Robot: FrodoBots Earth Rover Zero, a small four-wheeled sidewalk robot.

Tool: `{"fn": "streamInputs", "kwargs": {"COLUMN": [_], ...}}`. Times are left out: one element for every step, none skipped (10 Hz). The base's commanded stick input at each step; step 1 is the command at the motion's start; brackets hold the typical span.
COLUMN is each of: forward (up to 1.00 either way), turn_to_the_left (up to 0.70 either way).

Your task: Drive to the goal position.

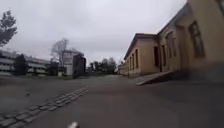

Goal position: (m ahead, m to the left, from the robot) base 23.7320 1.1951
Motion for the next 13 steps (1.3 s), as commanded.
{"fn": "streamInputs", "kwargs": {"forward": [1.00, 1.00, 1.00, 1.00, 1.00, 1.00, 1.00, 1.00, 1.00, 1.00, 1.00, 1.00, 1.00], "turn_to_the_left": [0.00, 0.00, 0.00, 0.00, 0.00, 0.00, 0.00, 0.00, 0.00, 0.00, 0.00, 0.00, 0.00]}}
